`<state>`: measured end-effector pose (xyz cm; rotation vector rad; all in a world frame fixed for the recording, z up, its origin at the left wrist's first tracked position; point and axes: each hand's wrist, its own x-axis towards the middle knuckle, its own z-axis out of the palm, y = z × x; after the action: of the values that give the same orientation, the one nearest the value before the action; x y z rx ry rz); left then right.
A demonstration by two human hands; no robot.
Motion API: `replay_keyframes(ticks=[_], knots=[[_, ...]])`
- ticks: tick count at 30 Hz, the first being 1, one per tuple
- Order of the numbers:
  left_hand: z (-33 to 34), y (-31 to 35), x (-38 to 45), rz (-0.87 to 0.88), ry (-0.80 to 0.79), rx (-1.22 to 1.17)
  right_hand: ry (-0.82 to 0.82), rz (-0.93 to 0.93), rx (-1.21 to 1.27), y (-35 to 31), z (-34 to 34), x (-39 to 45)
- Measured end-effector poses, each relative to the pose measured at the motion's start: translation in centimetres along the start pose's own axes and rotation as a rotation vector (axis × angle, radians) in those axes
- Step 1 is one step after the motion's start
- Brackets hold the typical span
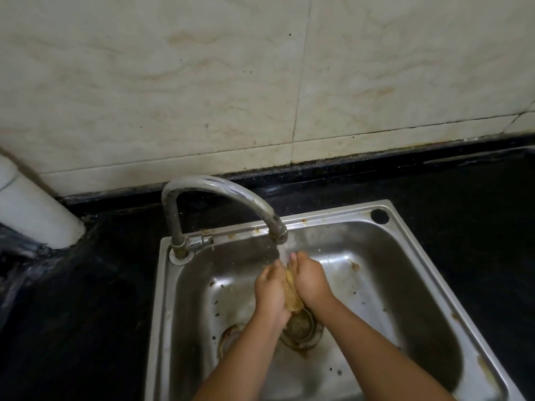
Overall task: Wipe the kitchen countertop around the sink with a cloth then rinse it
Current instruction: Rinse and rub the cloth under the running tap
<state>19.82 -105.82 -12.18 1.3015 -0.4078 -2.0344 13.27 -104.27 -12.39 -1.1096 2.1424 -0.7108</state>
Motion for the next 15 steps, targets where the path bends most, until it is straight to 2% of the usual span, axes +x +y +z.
replay_keyframes(ticks=[3, 6, 8, 11, 15], knots=[[-0.2, 0.5, 0.0, 0.031, -0.034, 0.063, 0.012, 0.07, 0.062, 0.5, -0.3, 1.2], [-0.5, 0.8, 0.5, 0.101, 0.07, 0.135, 0.129, 0.101, 0.136, 0.5, -0.7, 0.5], [-0.6, 1.1, 1.1, 0.131, 0.147, 0.152, 0.076, 0.026, 0.208, 0.3, -0.8, -0.9], [0.0, 1.3, 1.7, 0.125, 0.145, 0.171, -0.025, -0.048, 0.274, -1.0, -0.3, -3.2], [1.0, 0.8, 1.4, 0.085, 0.127, 0.133, 0.04, -0.05, 0.111, -1.1, 0.0, -2.0]])
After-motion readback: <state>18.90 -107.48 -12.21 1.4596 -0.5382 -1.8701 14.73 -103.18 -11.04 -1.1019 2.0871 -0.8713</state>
